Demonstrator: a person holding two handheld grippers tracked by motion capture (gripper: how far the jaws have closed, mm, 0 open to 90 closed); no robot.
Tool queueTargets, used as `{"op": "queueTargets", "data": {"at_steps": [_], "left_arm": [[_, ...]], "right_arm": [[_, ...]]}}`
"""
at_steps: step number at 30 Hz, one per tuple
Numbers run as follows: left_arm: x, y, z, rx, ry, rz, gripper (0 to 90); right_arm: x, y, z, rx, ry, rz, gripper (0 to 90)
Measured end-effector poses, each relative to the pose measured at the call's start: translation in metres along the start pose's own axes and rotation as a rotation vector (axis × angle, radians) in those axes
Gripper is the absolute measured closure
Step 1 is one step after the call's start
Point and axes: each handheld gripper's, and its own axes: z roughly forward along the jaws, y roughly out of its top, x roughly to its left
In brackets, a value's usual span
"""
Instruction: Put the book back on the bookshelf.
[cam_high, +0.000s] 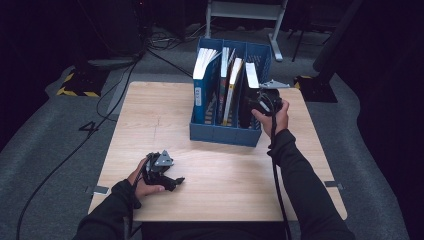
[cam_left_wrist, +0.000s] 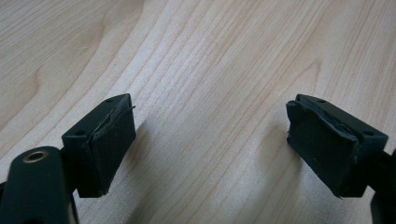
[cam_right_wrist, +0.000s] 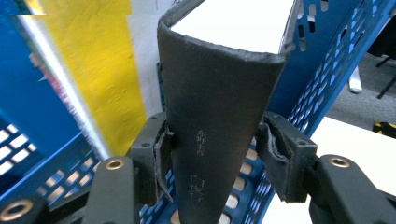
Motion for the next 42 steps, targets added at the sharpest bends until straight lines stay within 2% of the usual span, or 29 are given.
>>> {"op": "queueTargets", "data": {"at_steps": [10, 18, 21, 24, 27, 34, 37, 42], "left_arm": [[0.000, 0.000, 0.000, 0.000, -0.001, 0.002, 15.3], [0.000, 0.000, 0.000, 0.001, -0.002, 0.004, 15.4], [0.000, 0.000, 0.000, 0.001, -0.002, 0.004, 15.4], [0.000, 0.000, 0.000, 0.000, -0.002, 0.004, 15.4], [0.000, 0.000, 0.000, 0.000, -0.002, 0.003, 15.4], [0.000, 0.000, 0.000, 0.001, -0.002, 0.004, 15.4], [0.000, 0.000, 0.000, 0.001, -0.001, 0.004, 15.4], [0.000, 0.000, 0.000, 0.000, -0.002, 0.004, 15.4]], "right_arm": [[0.003, 0.006, 0.013, -0.002, -0.020, 0.019, 45.5], [0.001, 0.007, 0.012, 0.018, -0.017, 0.024, 45.1], [0.001, 0.008, 0.006, 0.025, -0.015, -0.003, 45.8], [0.000, 0.009, -0.003, 0.030, 0.027, -0.016, 42.4], [0.002, 0.010, -0.011, 0.043, 0.020, -0.080, 40.0], [0.003, 0.008, -0.029, 0.063, 0.055, -0.158, 35.5], [0.001, 0.007, -0.037, 0.061, 0.075, -0.171, 35.0], [0.000, 0.002, -0.055, 0.056, 0.088, -0.234, 33.8]]}}
